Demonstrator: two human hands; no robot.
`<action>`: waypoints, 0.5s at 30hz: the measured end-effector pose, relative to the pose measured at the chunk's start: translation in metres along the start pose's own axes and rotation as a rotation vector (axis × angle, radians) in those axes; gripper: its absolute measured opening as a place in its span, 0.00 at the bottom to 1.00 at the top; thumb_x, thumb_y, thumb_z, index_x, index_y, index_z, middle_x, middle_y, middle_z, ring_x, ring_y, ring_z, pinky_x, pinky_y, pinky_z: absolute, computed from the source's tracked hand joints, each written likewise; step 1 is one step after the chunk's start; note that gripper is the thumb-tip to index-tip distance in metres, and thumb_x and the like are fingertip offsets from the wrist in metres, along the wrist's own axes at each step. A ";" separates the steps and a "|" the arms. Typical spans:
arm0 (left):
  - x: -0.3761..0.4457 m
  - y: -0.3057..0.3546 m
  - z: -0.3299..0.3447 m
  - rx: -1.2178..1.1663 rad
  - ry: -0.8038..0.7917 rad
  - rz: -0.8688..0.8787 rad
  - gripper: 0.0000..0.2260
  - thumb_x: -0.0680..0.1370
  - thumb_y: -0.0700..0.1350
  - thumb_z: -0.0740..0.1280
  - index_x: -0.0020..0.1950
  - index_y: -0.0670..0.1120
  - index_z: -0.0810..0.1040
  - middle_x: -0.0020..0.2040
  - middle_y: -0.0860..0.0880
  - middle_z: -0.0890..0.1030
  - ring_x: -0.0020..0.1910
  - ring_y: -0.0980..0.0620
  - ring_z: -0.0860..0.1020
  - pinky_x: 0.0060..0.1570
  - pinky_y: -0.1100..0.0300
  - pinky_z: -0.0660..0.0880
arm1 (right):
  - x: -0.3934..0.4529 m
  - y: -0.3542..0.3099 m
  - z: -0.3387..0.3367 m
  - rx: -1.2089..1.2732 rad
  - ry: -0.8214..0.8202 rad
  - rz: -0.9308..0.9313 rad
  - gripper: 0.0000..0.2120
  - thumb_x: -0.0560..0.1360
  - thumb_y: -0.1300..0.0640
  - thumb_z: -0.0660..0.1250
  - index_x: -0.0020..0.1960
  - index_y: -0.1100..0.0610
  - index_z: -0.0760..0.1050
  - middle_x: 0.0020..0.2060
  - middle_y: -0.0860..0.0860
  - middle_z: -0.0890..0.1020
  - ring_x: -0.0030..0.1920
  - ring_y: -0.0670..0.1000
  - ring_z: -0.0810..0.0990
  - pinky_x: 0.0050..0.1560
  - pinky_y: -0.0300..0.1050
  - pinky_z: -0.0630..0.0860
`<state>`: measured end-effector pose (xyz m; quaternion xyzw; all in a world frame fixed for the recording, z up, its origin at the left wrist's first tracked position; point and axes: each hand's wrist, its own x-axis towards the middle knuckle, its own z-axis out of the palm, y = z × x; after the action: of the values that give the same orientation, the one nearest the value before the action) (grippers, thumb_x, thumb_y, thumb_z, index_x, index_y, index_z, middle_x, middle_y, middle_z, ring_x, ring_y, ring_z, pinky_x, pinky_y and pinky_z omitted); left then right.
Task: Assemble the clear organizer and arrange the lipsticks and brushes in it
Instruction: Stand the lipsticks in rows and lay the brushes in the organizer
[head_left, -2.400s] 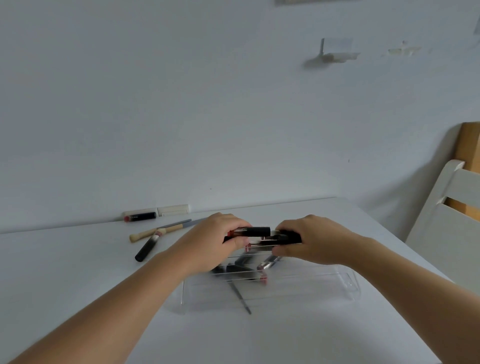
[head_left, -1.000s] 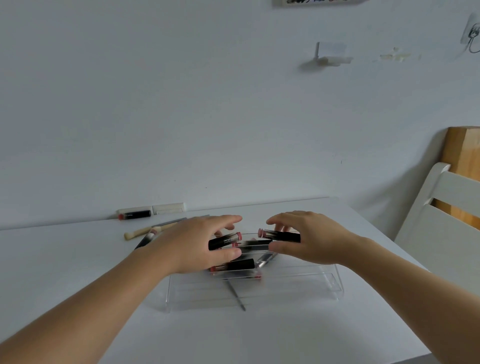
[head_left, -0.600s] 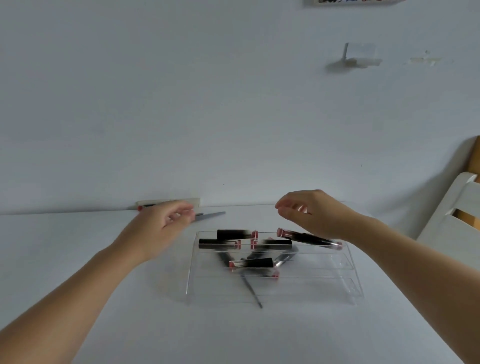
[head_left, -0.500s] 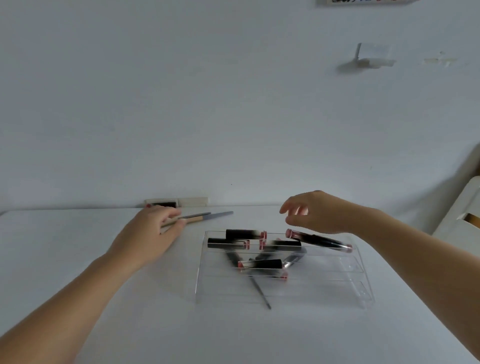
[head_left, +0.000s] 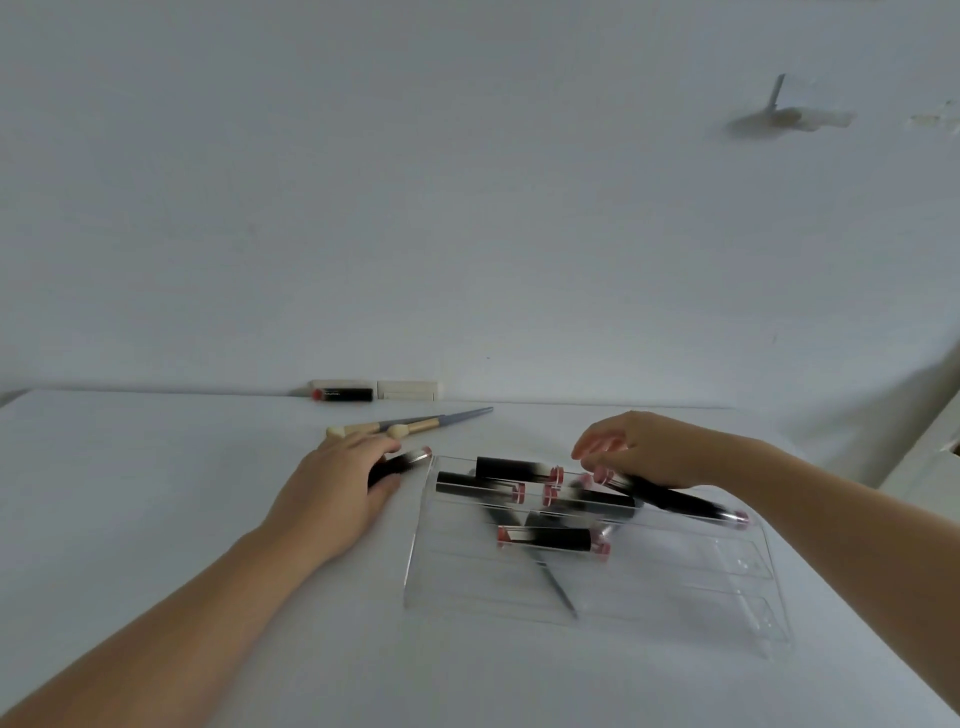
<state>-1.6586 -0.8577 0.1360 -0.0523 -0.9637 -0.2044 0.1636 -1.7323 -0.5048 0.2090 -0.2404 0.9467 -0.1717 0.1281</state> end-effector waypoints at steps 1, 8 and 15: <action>0.000 0.001 0.001 -0.014 0.001 -0.002 0.16 0.80 0.49 0.69 0.68 0.51 0.78 0.65 0.52 0.79 0.61 0.48 0.76 0.61 0.53 0.72 | 0.000 -0.001 0.000 -0.005 -0.007 -0.006 0.05 0.81 0.47 0.65 0.54 0.40 0.79 0.41 0.30 0.83 0.45 0.31 0.79 0.51 0.36 0.71; 0.002 0.005 -0.002 -0.136 0.003 0.079 0.18 0.83 0.42 0.65 0.73 0.52 0.74 0.61 0.55 0.77 0.63 0.51 0.73 0.61 0.55 0.71 | -0.001 -0.010 -0.019 -0.180 -0.088 -0.057 0.12 0.76 0.43 0.70 0.60 0.36 0.78 0.52 0.36 0.81 0.54 0.35 0.79 0.56 0.37 0.73; 0.033 0.031 -0.001 -0.178 -0.262 0.294 0.22 0.80 0.33 0.64 0.70 0.52 0.76 0.56 0.60 0.73 0.57 0.64 0.73 0.61 0.67 0.69 | 0.000 -0.014 -0.024 -0.249 -0.241 -0.048 0.22 0.75 0.50 0.72 0.66 0.33 0.74 0.58 0.35 0.77 0.58 0.37 0.75 0.58 0.36 0.70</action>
<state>-1.6846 -0.8291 0.1594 -0.2327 -0.9369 -0.2540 0.0595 -1.7340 -0.5098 0.2363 -0.2957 0.9325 -0.0261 0.2058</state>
